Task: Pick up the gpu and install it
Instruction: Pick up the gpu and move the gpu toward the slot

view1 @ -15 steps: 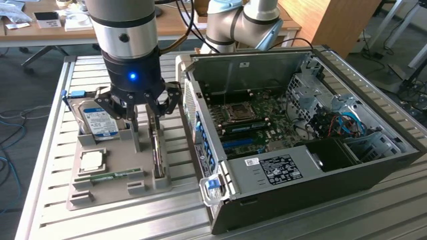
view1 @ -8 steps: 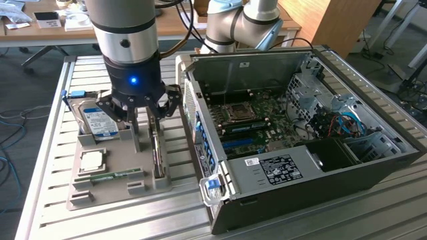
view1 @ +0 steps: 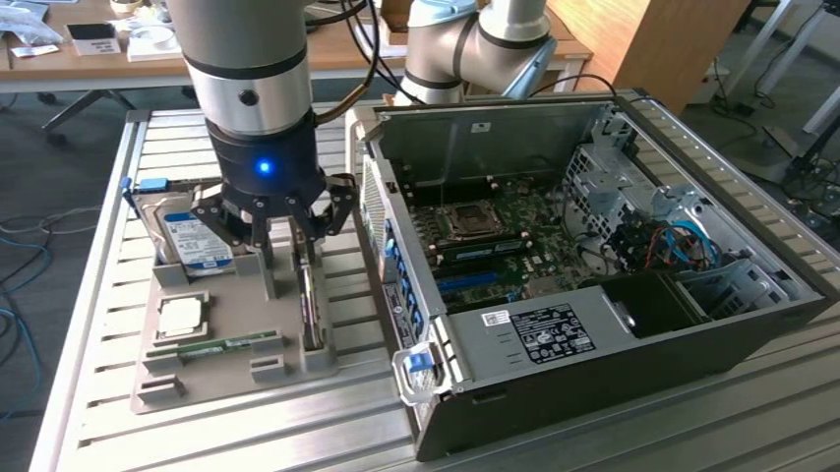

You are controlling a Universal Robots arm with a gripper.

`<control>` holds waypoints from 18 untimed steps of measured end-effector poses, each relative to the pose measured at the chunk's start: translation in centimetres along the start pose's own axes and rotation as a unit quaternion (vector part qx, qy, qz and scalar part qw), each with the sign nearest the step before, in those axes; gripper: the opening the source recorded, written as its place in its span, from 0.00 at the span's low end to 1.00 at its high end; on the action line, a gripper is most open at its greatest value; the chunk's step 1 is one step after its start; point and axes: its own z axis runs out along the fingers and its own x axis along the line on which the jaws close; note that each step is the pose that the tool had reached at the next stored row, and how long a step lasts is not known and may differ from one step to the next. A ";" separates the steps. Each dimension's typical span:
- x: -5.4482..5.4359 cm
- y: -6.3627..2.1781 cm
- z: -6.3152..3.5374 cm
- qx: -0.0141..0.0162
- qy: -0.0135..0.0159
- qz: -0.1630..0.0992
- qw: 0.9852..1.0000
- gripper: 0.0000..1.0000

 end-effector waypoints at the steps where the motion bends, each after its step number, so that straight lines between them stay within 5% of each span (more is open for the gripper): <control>1: 0.0 0.00 0.00 0.000 0.000 0.000 1.000 0.47; 10: 0.0 0.00 0.05 0.000 0.000 0.000 1.000 0.47; 18: 0.0 -0.05 1.13 0.000 0.000 0.000 1.000 0.47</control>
